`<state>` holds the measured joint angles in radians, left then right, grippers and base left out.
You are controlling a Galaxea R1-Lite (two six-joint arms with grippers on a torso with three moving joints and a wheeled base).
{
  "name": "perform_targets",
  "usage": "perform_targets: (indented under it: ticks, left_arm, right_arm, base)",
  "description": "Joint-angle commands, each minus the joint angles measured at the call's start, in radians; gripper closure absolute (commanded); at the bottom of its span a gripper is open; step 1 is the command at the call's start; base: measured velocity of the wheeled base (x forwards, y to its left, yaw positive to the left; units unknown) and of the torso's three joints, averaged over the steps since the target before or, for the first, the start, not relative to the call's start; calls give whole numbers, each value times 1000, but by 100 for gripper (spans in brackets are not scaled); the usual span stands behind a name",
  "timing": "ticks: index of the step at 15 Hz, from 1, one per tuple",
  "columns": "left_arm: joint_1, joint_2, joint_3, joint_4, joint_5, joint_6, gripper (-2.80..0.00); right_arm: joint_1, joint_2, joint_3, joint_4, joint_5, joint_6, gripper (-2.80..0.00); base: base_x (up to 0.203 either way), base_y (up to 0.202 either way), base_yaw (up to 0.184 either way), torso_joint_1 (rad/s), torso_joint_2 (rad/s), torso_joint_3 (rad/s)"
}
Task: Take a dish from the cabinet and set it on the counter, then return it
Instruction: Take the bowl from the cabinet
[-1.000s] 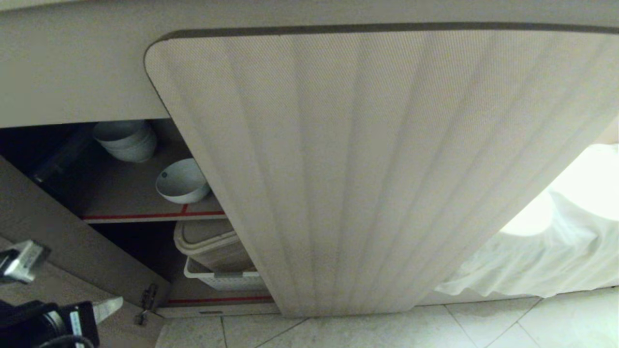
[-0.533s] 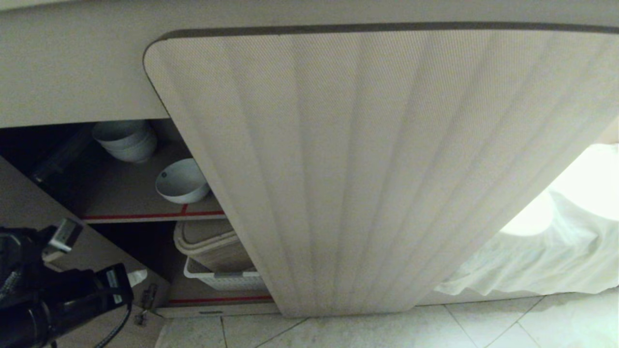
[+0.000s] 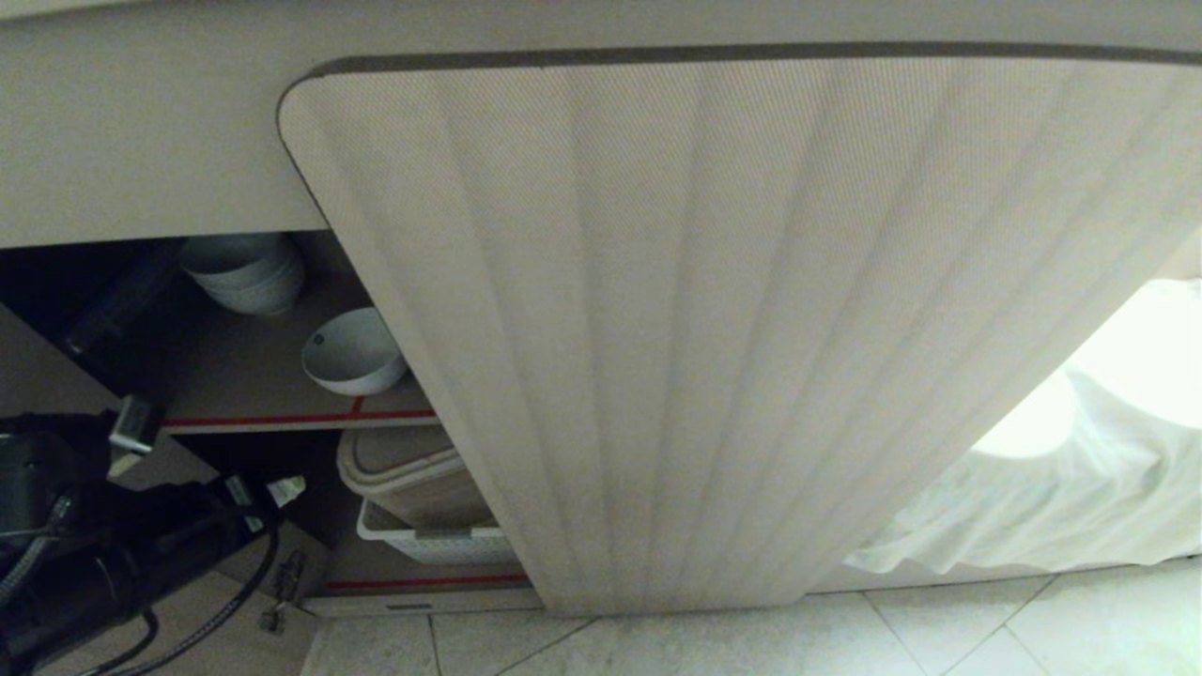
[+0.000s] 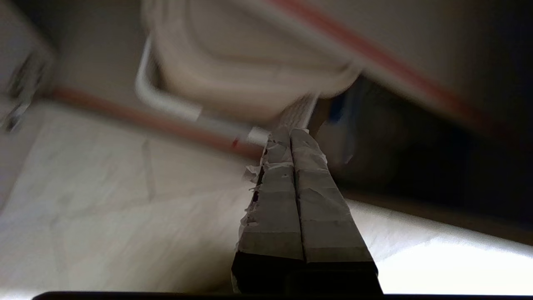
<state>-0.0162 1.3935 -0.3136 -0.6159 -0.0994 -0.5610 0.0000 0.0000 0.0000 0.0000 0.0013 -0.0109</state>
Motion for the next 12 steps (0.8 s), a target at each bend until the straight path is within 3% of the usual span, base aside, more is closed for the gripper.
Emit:
perform_targets:
  ticks: [1,6,12]
  left_arm:
    - [-3,39,0,-53,0,-11,0]
    - [-40,62,-2,-97,3,-65,0]
    - [-41,64,-12,-98,17,-68,0]
  right_arm:
    - [1,0,0,0,0,0,0]
    - [0,0,0,0,0,-1,0]
    - [0,0,0,0,0,0,0]
  base:
    - [0,0,0,0,0,0]
    - [0,0,0,0,0,0]
    - [0,0,0,0,0,0]
